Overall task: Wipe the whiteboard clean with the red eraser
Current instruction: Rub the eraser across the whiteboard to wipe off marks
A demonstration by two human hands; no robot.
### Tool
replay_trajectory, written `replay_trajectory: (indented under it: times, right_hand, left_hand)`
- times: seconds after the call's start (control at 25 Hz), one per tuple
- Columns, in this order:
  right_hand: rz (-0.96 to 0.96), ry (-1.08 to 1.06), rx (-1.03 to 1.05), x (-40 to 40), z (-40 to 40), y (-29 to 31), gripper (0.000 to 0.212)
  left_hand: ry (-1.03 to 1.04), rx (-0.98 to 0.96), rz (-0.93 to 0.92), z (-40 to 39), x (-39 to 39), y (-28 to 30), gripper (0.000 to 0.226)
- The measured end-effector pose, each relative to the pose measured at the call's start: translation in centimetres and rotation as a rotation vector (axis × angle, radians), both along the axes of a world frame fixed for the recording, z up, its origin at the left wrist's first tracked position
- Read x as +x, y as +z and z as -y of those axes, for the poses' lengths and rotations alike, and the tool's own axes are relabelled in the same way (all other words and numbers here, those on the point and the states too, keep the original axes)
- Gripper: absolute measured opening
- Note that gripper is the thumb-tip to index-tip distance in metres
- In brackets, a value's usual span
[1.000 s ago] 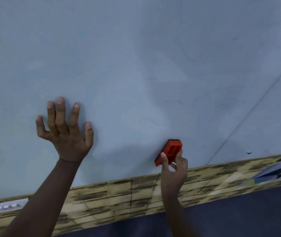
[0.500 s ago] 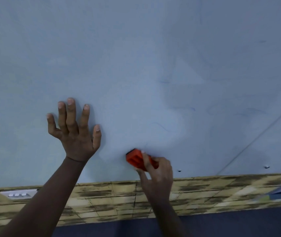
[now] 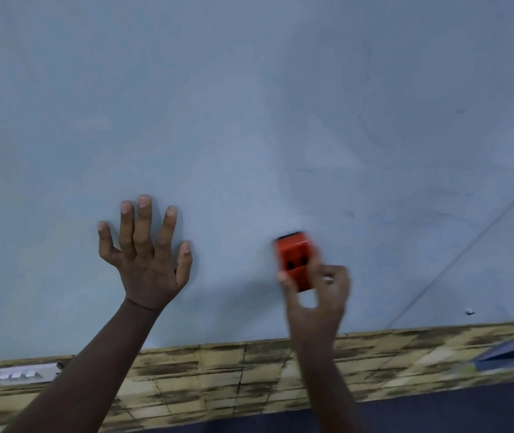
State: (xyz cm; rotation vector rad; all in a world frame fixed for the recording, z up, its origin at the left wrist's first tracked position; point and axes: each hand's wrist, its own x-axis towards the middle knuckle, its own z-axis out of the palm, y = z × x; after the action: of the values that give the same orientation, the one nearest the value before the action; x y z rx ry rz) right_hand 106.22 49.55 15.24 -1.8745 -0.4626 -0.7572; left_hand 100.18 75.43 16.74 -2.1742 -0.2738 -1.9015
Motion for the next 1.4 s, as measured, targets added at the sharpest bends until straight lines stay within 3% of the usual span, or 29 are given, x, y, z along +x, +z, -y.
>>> replay_trajectory:
  times: [0.12, 0.24, 0.44, 0.6, 0.72, 0.84, 1.04, 1.12, 1.28, 1.4]
  right_hand:
    - [0.153, 0.095, -0.437, -3.3, -3.7, -4.3, 0.066]
    - [0.202, 0.090, -0.497, -3.3, -3.9, -4.6, 0.068]
    - [0.158, -0.013, -0.124, -0.8, -1.7, 3.1, 0.070]
    - [-0.100, -0.076, 0.403, 3.3, 3.4, 8.9, 0.068]
    - [-0.220, -0.009, 0.587, 4.7, 6.4, 10.1, 0.060]
    - [-0.194, -0.040, 0.473, 3.5, 4.8, 10.1, 0.062]
    - [0.194, -0.017, -0.154, -1.7, -3.5, 7.7, 0.068]
    - [0.249, -0.046, -0.305, -3.2, -5.5, 6.4, 0.070]
    - [0.304, 0.003, -0.386, -2.7, -4.3, 7.1, 0.071]
    - [0.274, -0.080, -0.125, 0.8, -0.2, 10.9, 0.067]
  left_hand:
    - [-0.006, -0.002, 0.000, 0.0, 0.0, 0.0, 0.070]
    - [-0.007, 0.002, -0.017, -0.1, -0.1, 0.1, 0.071]
    - [-0.022, 0.014, -0.026, -0.1, -0.2, 0.0, 0.070]
    - [-0.032, 0.016, -0.025, -0.3, -0.2, -0.3, 0.070]
    - [-0.032, 0.018, -0.024, -0.3, -0.1, -0.4, 0.069]
    - [-0.029, 0.028, -0.013, -0.4, 0.0, -0.5, 0.069]
    - [-0.023, 0.021, -0.008, -0.3, 0.1, -0.5, 0.070]
    - [-0.028, 0.012, -0.017, -0.3, 0.0, -0.3, 0.071]
    - [-0.032, -0.012, -0.058, 0.1, -0.5, 0.3, 0.070]
    - [-0.073, -0.078, -0.058, 0.6, -1.8, 1.3, 0.058]
